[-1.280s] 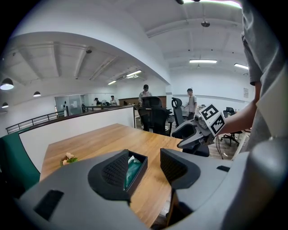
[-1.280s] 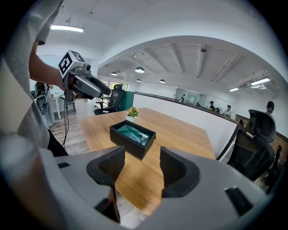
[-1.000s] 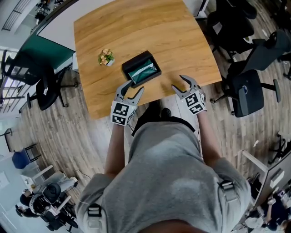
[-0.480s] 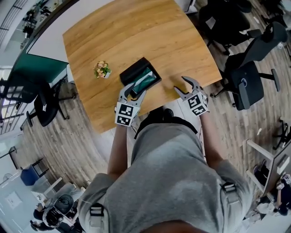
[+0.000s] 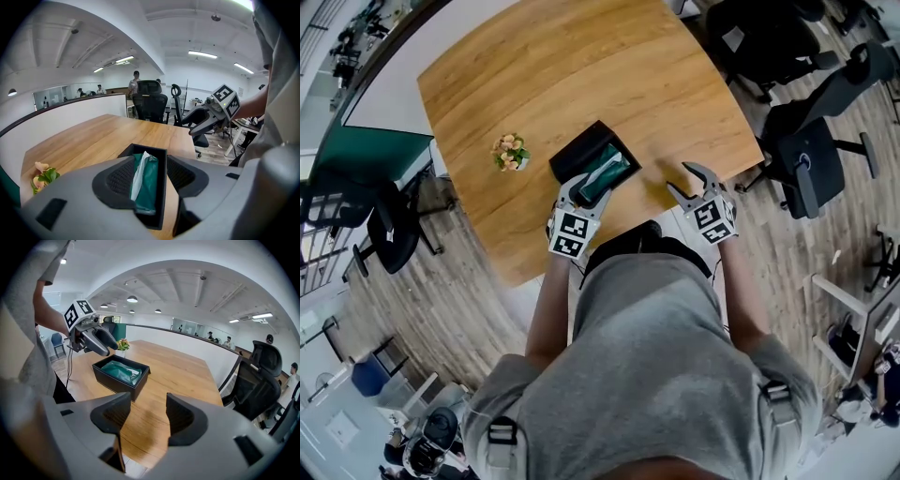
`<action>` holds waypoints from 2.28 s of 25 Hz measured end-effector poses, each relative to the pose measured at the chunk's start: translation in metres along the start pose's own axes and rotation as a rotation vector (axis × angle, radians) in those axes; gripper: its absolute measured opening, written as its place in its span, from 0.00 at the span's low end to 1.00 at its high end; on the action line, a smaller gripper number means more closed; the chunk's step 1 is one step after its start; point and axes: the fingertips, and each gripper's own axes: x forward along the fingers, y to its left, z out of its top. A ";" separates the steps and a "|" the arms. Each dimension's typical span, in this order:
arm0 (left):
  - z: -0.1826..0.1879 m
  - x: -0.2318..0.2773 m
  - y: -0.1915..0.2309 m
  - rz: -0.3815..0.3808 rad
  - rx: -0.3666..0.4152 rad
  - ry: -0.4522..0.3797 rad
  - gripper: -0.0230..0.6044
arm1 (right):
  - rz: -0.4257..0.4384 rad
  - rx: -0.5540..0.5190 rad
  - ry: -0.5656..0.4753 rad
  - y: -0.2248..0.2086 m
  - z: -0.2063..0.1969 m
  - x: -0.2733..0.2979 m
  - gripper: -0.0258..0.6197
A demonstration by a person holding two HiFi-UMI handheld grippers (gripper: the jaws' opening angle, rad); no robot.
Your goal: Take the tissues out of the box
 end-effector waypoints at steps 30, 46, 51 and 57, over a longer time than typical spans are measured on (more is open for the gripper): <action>-0.043 0.073 0.018 -0.054 0.110 0.290 0.37 | -0.055 0.031 0.085 -0.020 -0.015 0.004 0.43; -0.057 0.075 0.013 -0.081 0.141 0.360 0.07 | -0.069 0.029 0.075 -0.019 -0.017 -0.003 0.43; -0.057 0.074 0.016 -0.067 0.142 0.367 0.07 | -0.072 0.028 0.072 -0.019 -0.015 -0.006 0.43; -0.056 0.070 0.017 -0.058 0.143 0.368 0.07 | -0.075 0.025 0.061 -0.016 -0.013 -0.009 0.43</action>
